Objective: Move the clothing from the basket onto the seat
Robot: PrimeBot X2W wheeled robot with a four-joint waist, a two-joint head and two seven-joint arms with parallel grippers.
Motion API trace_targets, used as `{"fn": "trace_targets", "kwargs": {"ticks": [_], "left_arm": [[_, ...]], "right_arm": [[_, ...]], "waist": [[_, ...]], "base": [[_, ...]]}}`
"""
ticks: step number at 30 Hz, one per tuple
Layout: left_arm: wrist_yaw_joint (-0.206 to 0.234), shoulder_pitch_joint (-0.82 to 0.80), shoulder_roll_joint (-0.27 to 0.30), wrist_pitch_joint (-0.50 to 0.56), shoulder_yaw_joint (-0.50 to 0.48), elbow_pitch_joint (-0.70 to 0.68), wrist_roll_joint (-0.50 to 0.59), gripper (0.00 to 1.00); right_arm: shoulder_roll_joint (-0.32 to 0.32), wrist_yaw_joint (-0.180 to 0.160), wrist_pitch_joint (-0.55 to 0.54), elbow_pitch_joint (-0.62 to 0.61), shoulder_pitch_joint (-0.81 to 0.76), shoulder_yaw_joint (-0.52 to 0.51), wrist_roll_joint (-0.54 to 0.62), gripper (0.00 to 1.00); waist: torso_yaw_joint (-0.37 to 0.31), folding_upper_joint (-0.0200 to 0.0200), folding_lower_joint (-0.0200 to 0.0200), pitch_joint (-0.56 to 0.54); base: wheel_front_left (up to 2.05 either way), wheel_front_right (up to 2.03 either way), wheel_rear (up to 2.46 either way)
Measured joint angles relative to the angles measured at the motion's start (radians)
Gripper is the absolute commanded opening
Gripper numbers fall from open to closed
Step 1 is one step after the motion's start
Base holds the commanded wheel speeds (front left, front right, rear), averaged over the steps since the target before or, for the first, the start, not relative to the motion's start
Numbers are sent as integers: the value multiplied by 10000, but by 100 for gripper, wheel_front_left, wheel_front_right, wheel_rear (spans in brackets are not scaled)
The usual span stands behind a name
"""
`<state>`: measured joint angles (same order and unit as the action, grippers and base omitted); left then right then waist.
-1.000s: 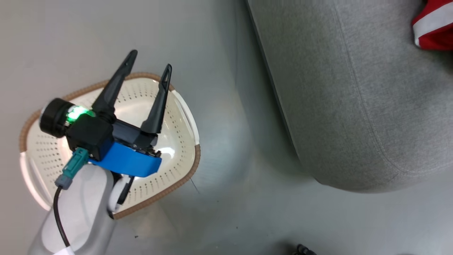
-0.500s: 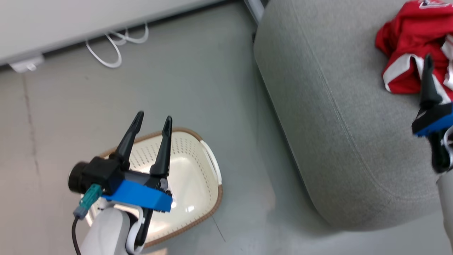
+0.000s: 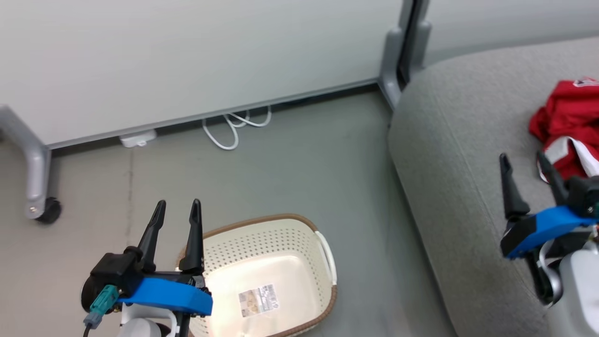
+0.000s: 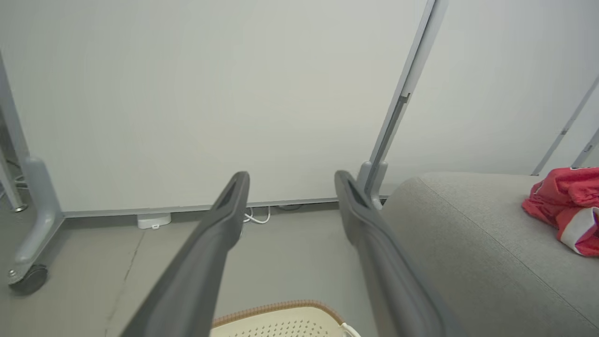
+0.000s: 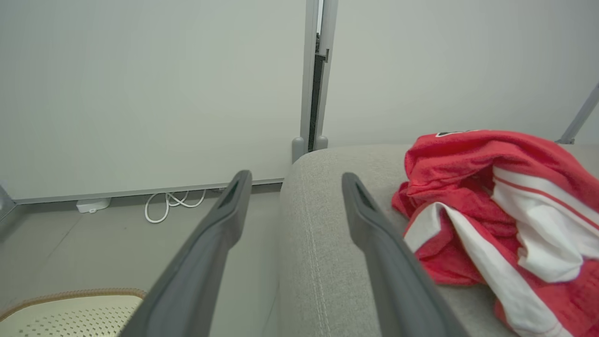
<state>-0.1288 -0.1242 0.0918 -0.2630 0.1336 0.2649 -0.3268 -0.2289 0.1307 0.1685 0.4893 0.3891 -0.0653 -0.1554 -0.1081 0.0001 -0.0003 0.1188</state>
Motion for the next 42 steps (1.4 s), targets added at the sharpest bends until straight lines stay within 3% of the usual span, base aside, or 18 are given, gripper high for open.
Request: {"fn": "trace_targets", "kwargs": {"ticks": [9,16,42], "left_arm": [[0,165,-69,0,-474,690,-59,100],[0,169,-48,0,-717,1133,-65,100],[0,157,180,0,-445,1749,-301,100]], "right_arm": [[882,0,-548,-2080,-1707,150,443,100],[1358,0,-802,-2968,-2516,167,581,100],[1743,0,-834,-3154,-2994,184,742,100]], "waist": [[942,0,1,-538],[1263,0,1,-872],[1349,0,3,-900]], "base": [[0,0,0],[0,0,0],[0,0,0]]}}
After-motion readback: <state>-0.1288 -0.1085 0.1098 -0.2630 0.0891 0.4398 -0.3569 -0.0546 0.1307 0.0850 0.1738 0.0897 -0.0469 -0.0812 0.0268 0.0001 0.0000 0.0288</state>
